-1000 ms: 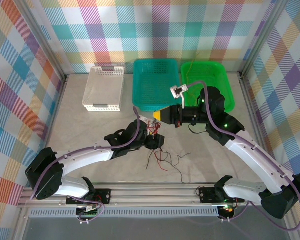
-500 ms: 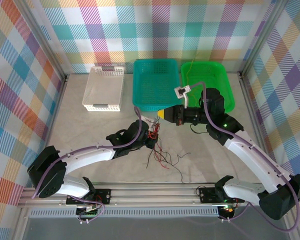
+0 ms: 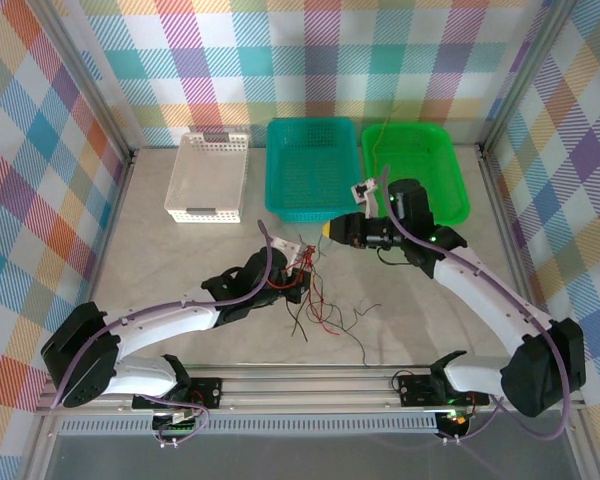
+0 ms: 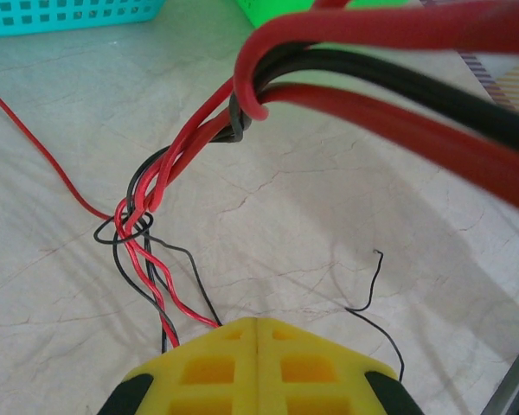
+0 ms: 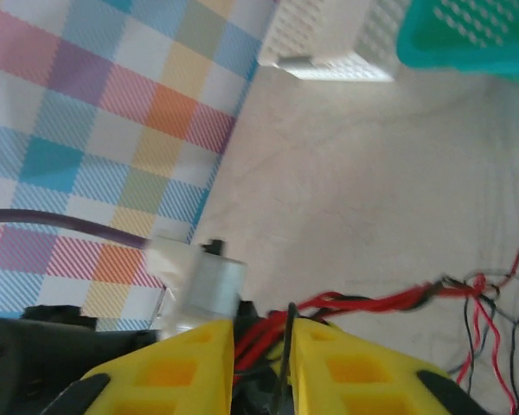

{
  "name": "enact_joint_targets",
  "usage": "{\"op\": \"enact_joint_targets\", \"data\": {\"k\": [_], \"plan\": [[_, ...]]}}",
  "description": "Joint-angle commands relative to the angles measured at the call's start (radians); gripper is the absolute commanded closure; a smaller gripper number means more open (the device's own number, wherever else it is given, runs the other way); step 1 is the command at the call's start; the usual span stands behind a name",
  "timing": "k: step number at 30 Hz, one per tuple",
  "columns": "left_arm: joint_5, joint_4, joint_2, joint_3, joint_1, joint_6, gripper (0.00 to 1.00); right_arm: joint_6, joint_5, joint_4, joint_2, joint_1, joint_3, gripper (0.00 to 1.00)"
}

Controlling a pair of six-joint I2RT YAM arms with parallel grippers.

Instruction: Untangle the cables

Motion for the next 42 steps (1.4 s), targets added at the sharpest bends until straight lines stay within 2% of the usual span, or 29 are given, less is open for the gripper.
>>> {"op": "enact_joint_targets", "data": {"k": [1, 6, 10, 13, 17, 22, 33, 35, 38, 40, 42], "plan": [[0.002, 0.034, -0.031, -0.024, -0.008, -0.009, 1.00, -0.027, 0.000, 0.042, 0.036, -0.002, -0.065, 0.61], [-0.002, 0.034, -0.047, -0.038, -0.005, -0.017, 1.00, -0.095, 0.068, 0.136, 0.059, 0.007, -0.171, 0.42], [-0.001, 0.035, -0.067, -0.046, 0.001, -0.026, 1.00, -0.105, 0.096, 0.327, 0.062, 0.015, -0.300, 0.37], [0.008, 0.037, -0.065, -0.045, 0.005, -0.028, 1.00, -0.132, 0.152, 0.484, 0.075, 0.066, -0.371, 0.33], [0.024, 0.043, -0.048, -0.040, 0.006, -0.034, 1.00, -0.169, 0.240, 0.654, 0.137, 0.136, -0.405, 0.32], [0.033, 0.041, -0.050, -0.040, 0.006, -0.038, 1.00, -0.185, 0.347, 0.815, 0.241, 0.166, -0.409, 0.31], [0.064, 0.045, -0.072, -0.051, 0.009, -0.037, 1.00, -0.265, 0.475, 1.127, 0.454, 0.238, -0.396, 0.32], [0.072, 0.047, -0.073, -0.050, 0.008, -0.038, 1.00, -0.264, 0.478, 1.154, 0.484, 0.242, -0.388, 0.39], [0.072, 0.032, -0.080, -0.043, 0.009, -0.036, 1.00, -0.249, 0.501, 1.171, 0.487, 0.244, -0.391, 0.75], [0.064, 0.010, -0.096, -0.043, 0.011, -0.033, 1.00, -0.253, 0.508, 1.140, 0.453, 0.242, -0.394, 0.88], [0.040, -0.038, -0.132, -0.040, 0.011, -0.029, 1.00, -0.254, 0.481, 1.004, 0.390, 0.230, -0.369, 1.00]]}}
